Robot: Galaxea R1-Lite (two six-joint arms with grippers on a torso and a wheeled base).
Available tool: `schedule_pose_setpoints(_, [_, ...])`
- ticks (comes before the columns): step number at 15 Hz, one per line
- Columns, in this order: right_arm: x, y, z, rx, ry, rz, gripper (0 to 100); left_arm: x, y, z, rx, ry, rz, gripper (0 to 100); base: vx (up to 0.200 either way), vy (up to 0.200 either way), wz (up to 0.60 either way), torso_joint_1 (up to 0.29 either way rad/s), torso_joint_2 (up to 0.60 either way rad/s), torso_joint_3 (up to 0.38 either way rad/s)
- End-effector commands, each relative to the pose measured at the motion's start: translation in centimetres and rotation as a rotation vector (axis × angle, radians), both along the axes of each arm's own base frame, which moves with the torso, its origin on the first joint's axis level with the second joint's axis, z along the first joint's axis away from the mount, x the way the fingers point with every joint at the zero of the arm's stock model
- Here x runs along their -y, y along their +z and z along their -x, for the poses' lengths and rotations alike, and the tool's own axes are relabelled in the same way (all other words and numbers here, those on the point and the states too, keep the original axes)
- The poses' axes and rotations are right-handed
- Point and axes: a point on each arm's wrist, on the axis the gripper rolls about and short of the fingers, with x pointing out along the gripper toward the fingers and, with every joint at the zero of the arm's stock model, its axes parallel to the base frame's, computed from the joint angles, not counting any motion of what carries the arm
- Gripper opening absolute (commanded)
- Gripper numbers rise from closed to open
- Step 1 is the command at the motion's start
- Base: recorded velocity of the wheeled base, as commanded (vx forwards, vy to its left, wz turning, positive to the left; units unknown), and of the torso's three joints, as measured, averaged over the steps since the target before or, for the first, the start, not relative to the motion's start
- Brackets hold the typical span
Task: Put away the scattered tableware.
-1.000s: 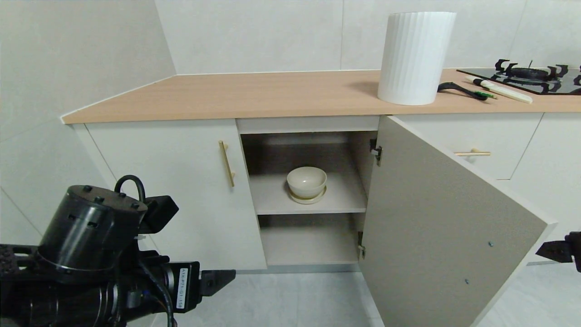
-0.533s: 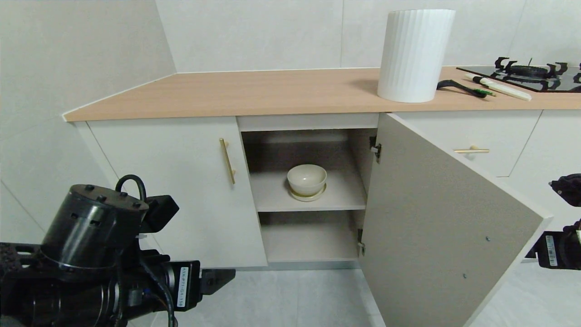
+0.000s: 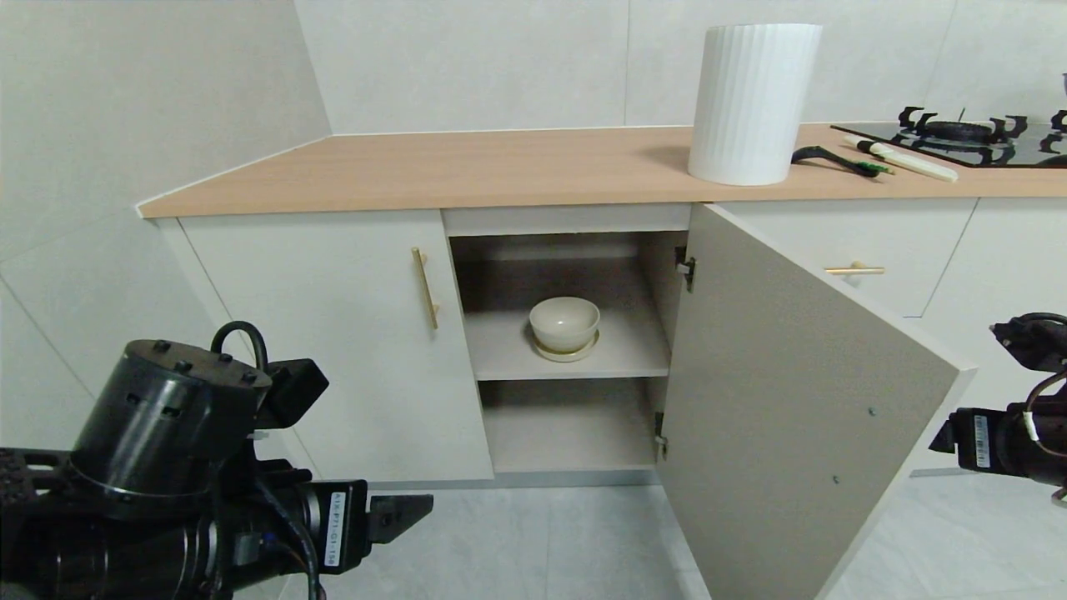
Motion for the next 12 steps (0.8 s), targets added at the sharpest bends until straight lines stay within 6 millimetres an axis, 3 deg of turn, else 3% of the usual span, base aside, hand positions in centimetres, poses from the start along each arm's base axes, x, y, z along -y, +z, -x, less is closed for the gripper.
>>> schedule_pose_setpoints(1, [-0.2,-0.5,-0.7,0.001,-0.009,-0.019,100,0.0,0.1,0.0,0.002,0.000,0.001,100,0.000,0.000,0.00,0.000,0.00,0.000])
schedule_pose_setpoints(4, [-0.8,-0.6,-1.0,0.012,-0.008,-0.056,100,0.0,0.1,0.0,0.002,0.000,0.001,100,0.000,0.000,0.00,0.000,0.00,0.000])
schedule_pose_setpoints(12, [-5.0,-0.8,-0.9,-0.007,0.126,-0.174,100,0.0,0.2,0.0,0.009,0.002,0.004,100,0.000,0.000,0.00,0.000,0.00,0.000])
